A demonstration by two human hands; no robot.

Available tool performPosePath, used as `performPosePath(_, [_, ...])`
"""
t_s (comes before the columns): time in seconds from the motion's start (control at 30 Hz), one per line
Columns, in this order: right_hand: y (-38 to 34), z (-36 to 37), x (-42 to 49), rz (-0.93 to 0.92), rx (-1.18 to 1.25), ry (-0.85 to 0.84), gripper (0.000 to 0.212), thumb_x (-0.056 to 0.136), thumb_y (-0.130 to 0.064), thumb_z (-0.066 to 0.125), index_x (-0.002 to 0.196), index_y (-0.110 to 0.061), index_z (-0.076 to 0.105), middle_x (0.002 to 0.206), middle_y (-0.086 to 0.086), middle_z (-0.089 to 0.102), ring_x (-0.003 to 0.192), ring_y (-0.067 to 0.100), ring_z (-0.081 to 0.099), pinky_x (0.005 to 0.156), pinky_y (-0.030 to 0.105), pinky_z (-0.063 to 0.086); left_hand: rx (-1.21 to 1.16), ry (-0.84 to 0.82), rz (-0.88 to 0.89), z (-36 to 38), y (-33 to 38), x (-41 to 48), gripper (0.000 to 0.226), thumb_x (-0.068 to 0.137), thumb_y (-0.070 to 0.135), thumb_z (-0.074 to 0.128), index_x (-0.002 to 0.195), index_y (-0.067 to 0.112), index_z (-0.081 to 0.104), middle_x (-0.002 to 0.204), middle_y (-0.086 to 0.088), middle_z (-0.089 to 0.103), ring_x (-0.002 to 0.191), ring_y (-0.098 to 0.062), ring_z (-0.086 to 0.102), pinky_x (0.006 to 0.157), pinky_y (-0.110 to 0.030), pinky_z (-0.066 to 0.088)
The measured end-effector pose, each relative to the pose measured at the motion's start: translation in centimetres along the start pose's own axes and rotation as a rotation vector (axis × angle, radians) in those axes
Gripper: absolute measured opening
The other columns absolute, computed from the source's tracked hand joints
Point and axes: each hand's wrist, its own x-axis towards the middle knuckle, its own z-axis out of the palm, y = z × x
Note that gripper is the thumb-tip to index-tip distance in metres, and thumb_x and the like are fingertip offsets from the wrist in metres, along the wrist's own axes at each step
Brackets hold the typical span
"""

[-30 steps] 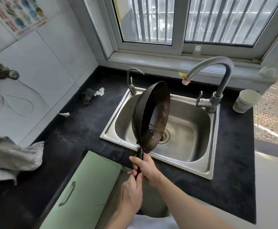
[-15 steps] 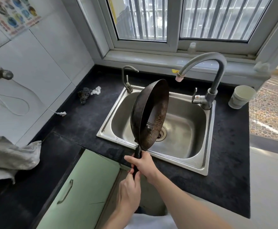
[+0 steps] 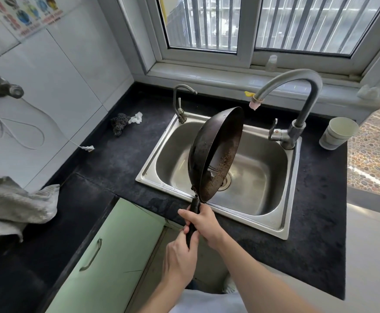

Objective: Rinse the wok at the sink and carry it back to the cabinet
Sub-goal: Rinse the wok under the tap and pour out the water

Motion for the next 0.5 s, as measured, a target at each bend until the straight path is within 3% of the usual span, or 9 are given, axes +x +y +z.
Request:
performPosePath(0.13, [0.07, -0.27, 0.04, 0.004, 0.028, -0.018, 0.028, 0.088, -0.011, 0.075, 0.08, -0.009, 0.048, 0.061, 0.005, 0.054, 0.048, 0.019, 0.055, 0.059, 0.035, 0.053, 0.018, -0.004, 0.008, -0.03, 0.29, 0.05, 0.039, 0.099, 0.042, 0.042, 0.122, 0.015, 0.06, 0.085, -0.008, 0.074, 0.08, -0.026, 0.068, 0.06, -0.033, 0.039])
performPosePath(0.27, [0.18, -0.45, 0.0, 0.004, 0.036, -0.029, 0.027, 0.088, -0.012, 0.075, 0.08, -0.009, 0.049, 0.062, 0.006, 0.054, 0.049, 0.019, 0.055, 0.06, 0.035, 0.053, 0.024, -0.012, 0.003, 0.0, 0.41, 0.02, 0.039, 0.098, 0.042, 0.043, 0.12, 0.015, 0.061, 0.092, -0.006, 0.075, 0.085, -0.026, 0.068, 0.068, -0.038, 0.048])
performPosePath(0.4, [0.11, -0.53, -0.08, 0.007, 0.04, -0.029, 0.026, 0.088, -0.011, 0.074, 0.082, -0.009, 0.049, 0.061, 0.005, 0.055, 0.049, 0.019, 0.055, 0.059, 0.034, 0.053, 0.024, -0.007, -0.008, -0.03, 0.8, -0.02, 0.041, 0.098, 0.04, 0.044, 0.123, 0.012, 0.061, 0.109, -0.009, 0.074, 0.1, -0.03, 0.066, 0.077, -0.037, 0.048])
performPosePath(0.5, [-0.02, -0.46, -0.1, 0.015, 0.055, -0.031, 0.026, 0.088, -0.01, 0.074, 0.083, -0.008, 0.049, 0.061, 0.004, 0.055, 0.049, 0.019, 0.055, 0.058, 0.034, 0.053, 0.019, -0.012, -0.019, -0.16, 1.02, -0.09, 0.04, 0.098, 0.04, 0.045, 0.121, 0.012, 0.062, 0.111, -0.009, 0.073, 0.102, -0.03, 0.066, 0.076, -0.037, 0.048])
